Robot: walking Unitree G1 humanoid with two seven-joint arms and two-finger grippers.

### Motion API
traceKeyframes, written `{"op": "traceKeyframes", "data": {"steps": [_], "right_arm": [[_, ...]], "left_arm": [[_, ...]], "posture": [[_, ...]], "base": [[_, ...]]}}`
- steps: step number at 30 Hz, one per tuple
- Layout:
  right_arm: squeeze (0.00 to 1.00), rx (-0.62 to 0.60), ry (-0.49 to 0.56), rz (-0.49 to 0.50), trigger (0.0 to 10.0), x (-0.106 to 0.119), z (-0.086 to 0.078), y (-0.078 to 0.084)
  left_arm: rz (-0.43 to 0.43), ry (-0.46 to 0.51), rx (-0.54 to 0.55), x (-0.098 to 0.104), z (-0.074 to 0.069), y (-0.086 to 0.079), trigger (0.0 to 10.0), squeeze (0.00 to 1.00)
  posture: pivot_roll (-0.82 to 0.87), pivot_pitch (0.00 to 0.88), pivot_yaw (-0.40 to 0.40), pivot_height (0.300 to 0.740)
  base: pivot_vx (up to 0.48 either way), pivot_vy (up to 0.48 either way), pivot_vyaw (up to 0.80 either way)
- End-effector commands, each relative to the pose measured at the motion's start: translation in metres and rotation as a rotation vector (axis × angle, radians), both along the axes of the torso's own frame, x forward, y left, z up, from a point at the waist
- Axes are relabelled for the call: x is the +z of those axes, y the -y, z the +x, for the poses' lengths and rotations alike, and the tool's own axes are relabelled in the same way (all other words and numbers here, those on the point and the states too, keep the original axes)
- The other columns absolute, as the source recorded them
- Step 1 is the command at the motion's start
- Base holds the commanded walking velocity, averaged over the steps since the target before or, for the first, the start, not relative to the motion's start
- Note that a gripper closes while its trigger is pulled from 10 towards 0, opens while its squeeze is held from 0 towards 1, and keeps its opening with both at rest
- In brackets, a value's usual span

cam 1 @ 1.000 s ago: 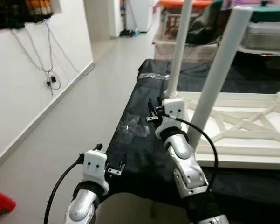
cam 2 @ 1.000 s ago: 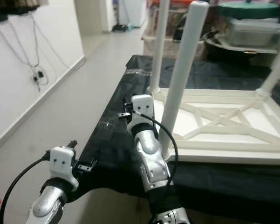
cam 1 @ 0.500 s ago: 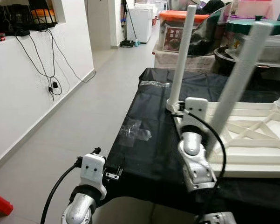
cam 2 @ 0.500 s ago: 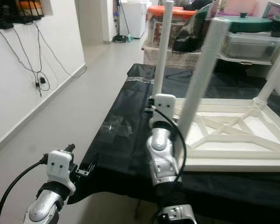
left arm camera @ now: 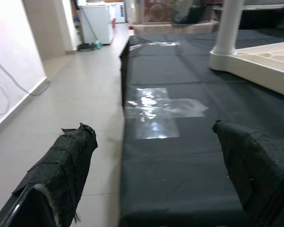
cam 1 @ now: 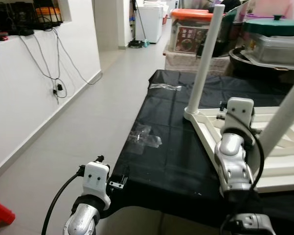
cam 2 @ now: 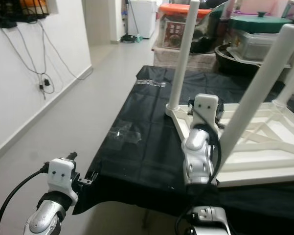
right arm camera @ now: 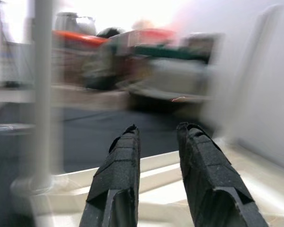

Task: Building children table

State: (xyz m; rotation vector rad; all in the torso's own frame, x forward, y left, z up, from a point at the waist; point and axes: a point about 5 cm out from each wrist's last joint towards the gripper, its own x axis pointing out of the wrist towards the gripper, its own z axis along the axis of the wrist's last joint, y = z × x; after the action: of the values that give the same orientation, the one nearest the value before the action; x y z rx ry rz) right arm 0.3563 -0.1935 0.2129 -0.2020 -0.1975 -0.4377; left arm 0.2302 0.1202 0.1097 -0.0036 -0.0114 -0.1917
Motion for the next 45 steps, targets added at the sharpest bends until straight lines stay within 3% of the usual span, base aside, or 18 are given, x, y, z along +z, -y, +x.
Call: {"op": "traceKeyframes", "data": {"steps": [1,2,3,4,7,10,13,17,18,19,20,24,25,28,32,33,41,45], "right_arm": [[0.0,0.242,-0.039,0.043,10.0,0.001,0.011,-0.034],[0.0,0.389,-0.063,0.038,10.0,0.003,0.016,-0.057],[0.0,0.389,-0.063,0.038,10.0,0.003,0.016,-0.057],[0.0,0.474,-0.09,0.026,10.0,0.005,0.019,-0.075],[0.0,0.547,-0.129,0.003,10.0,0.005,0.023,-0.092],[0.0,0.525,-0.176,-0.014,10.0,0.013,0.042,-0.102],[0.0,0.398,-0.269,0.003,10.0,0.018,0.06,-0.089],[0.0,0.4,-0.287,0.01,10.0,0.019,0.063,-0.084],[0.0,0.347,-0.34,-0.026,10.0,0.012,0.064,-0.068],[0.0,0.347,-0.34,-0.026,10.0,0.012,0.064,-0.068],[0.0,0.252,-0.438,-0.074,10.0,-0.002,0.063,-0.036],[0.0,0.191,-0.51,-0.092,10.0,-0.014,0.059,-0.015],[1.0,0.165,-0.551,-0.089,10.0,-0.022,0.056,-0.004],[1.0,0.162,-0.628,-0.059,10.0,-0.036,0.051,0.009],[1.0,0.212,-0.674,-0.056,10.0,-0.039,0.051,0.007],[0.0,0.231,-0.688,-0.032,10.0,-0.041,0.05,0.006],[0.0,0.286,-0.722,0.024,10.0,-0.044,0.05,0.0],[0.0,0.219,-0.648,0.067,10.0,-0.03,0.053,0.006]], "left_arm": [[-0.011,-0.009,-0.002,0.0,-0.002,0.001,10.0,0.0],[-0.012,-0.01,-0.003,0.0,-0.002,0.001,10.0,0.0],[-0.012,-0.01,-0.003,0.0,-0.002,0.001,10.0,0.0],[-0.013,-0.011,-0.004,0.0,-0.002,0.002,10.0,0.0],[-0.014,-0.012,-0.006,0.0,-0.002,0.003,10.0,0.0],[-0.018,-0.008,-0.011,0.002,-0.004,0.005,10.0,0.0],[-0.009,0.012,-0.036,0.009,-0.011,0.011,10.0,0.0],[-0.006,0.016,-0.043,0.011,-0.013,0.013,10.0,0.0],[0.001,0.023,-0.068,0.015,-0.019,0.017,10.0,0.0],[0.001,0.023,-0.068,0.015,-0.019,0.017,10.0,0.0],[0.004,0.024,-0.104,0.02,-0.03,0.023,10.0,0.0],[-0.004,0.014,-0.116,0.023,-0.038,0.025,10.0,0.0],[-0.011,0.007,-0.122,0.024,-0.042,0.026,10.0,0.0],[-0.025,-0.013,-0.131,0.026,-0.049,0.028,10.0,0.0],[-0.029,-0.024,-0.139,0.028,-0.054,0.03,10.0,0.0],[-0.031,-0.028,-0.137,0.029,-0.056,0.03,10.0,0.0],[-0.035,-0.044,-0.133,0.032,-0.061,0.033,10.0,0.0],[-0.037,-0.049,-0.125,0.032,-0.062,0.034,10.0,0.0]], "posture": [[0.07,0.0,-0.037,0.74],[0.07,0.0,-0.037,0.74],[0.07,0.0,-0.037,0.74],[0.07,0.0,-0.037,0.74],[0.07,0.0,-0.041,0.74],[0.08,0.0,-0.059,0.74],[0.09,0.011,-0.075,0.74],[0.09,0.011,-0.075,0.74],[0.09,0.08,-0.088,0.74],[0.09,0.08,-0.088,0.74],[0.1,0.118,-0.09,0.74],[0.09,0.14,-0.09,0.74],[0.09,0.156,-0.09,0.74],[0.09,0.17,-0.089,0.74],[0.09,0.182,-0.088,0.74],[0.08,0.191,-0.092,0.74],[0.08,0.198,-0.099,0.74],[0.08,0.197,-0.105,0.74]], "base": [[0.0,0.0,0.0],[0.0,0.0,0.0],[0.0,0.0,0.0],[0.0,0.0,0.0],[0.0,0.0,0.0],[0.0,0.0,0.0],[0.0,0.0,0.0],[0.0,0.0,0.0],[0.0,0.0,0.0],[0.0,0.0,0.0],[0.0,0.0,0.0],[0.0,0.0,0.0],[0.0,0.0,0.0],[0.0,0.0,0.0],[0.0,0.0,0.0],[0.0,0.0,0.0],[0.0,0.0,0.0],[0.0,0.0,0.0]]}}
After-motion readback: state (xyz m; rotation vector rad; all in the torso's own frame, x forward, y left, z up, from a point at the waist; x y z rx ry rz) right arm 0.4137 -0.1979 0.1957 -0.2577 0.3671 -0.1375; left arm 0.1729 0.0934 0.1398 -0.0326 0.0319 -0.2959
